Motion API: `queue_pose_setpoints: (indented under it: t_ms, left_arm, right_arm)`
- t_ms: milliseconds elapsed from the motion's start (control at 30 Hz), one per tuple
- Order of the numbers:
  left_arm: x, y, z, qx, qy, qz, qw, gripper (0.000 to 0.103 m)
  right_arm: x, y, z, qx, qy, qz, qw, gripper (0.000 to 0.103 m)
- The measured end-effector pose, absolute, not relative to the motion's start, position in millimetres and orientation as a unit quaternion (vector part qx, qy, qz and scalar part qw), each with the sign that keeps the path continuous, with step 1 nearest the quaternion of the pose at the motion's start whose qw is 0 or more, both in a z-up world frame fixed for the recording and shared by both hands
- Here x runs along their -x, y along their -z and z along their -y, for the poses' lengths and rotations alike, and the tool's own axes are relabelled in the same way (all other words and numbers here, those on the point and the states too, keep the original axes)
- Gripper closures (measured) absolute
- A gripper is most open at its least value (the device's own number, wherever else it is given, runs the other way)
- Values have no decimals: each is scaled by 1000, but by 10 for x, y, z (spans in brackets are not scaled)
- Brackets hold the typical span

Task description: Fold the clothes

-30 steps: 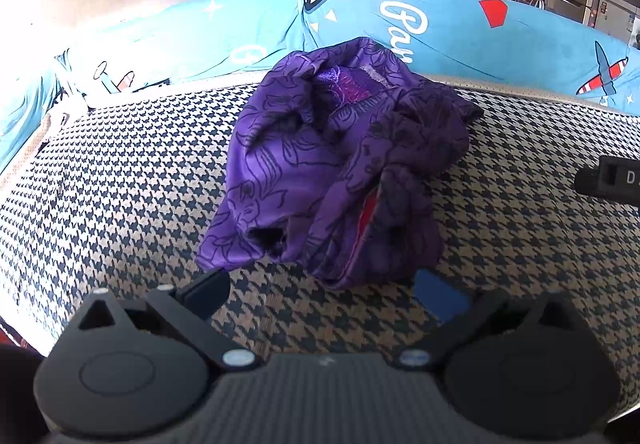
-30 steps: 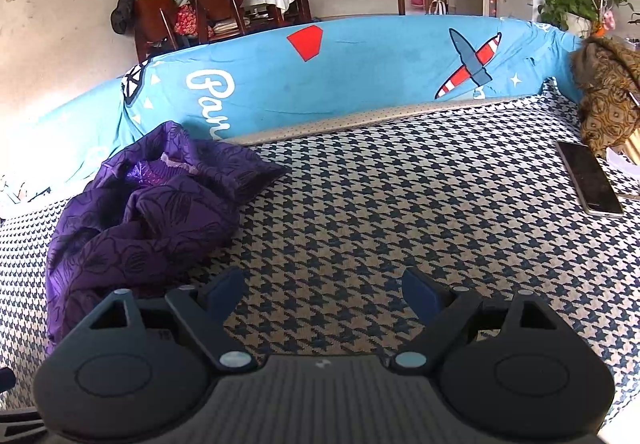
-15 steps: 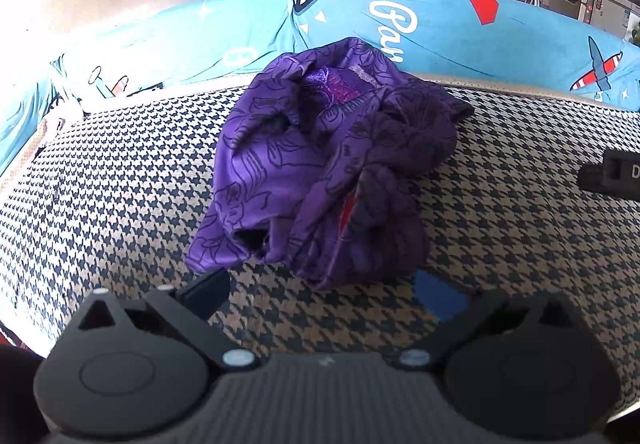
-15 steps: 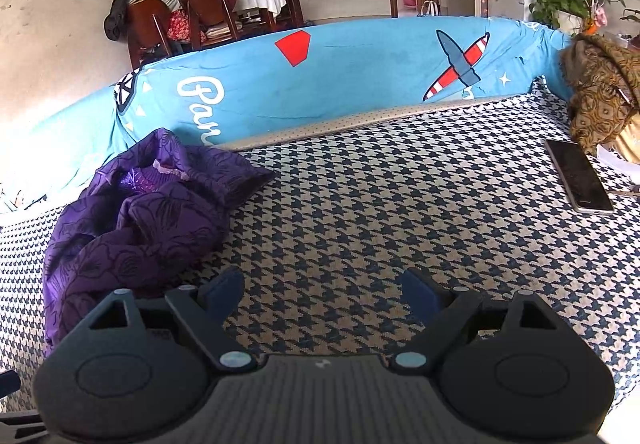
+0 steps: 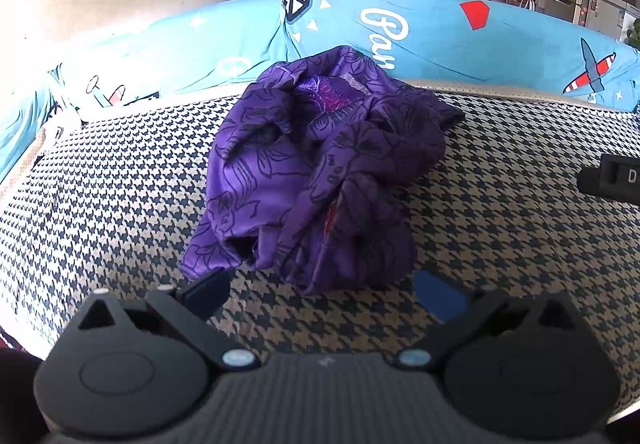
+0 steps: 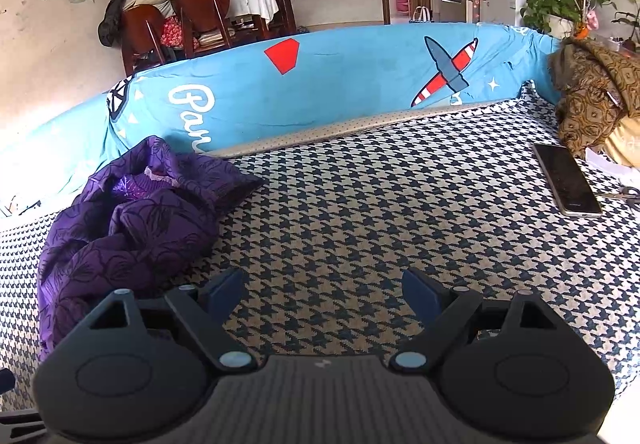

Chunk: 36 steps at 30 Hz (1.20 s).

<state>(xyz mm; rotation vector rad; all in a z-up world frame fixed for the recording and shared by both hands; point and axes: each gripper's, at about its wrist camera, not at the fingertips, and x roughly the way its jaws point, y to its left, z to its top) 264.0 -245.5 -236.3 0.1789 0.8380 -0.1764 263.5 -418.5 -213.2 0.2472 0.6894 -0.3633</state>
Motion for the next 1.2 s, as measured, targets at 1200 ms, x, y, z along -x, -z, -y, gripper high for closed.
queue_pose_setpoints:
  t_ms: [1200]
  left_arm:
    - [-2603, 2140, 2401, -52, 133, -400, 905, 0]
  right_arm:
    - [-2819, 2393, 4398, -114, 240, -353, 897, 16]
